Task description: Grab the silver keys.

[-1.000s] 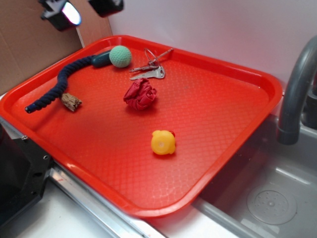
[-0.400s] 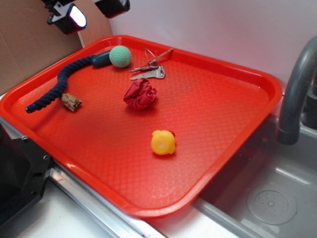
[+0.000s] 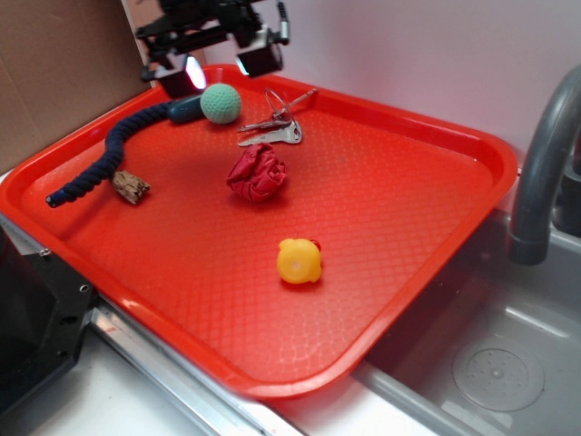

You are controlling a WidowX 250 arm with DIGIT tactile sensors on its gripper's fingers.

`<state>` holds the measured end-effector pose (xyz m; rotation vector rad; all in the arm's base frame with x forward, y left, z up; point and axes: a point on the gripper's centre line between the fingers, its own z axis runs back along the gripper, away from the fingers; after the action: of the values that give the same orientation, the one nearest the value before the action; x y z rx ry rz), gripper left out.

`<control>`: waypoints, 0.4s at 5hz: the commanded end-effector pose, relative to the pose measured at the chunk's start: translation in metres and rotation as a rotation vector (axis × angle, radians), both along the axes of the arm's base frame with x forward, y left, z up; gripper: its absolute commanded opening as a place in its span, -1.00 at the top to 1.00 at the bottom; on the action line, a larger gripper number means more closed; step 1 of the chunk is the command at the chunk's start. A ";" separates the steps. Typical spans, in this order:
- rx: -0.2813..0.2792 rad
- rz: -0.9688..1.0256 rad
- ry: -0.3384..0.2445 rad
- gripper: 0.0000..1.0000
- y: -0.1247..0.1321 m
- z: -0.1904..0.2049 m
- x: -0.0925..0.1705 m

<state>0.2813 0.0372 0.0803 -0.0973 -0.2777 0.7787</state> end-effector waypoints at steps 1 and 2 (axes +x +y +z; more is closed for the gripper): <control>0.035 0.043 -0.082 -1.00 0.011 -0.001 0.025; 0.019 0.009 -0.066 -1.00 0.005 -0.019 0.042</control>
<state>0.3128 0.0337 0.0401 -0.0849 -0.2821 0.7936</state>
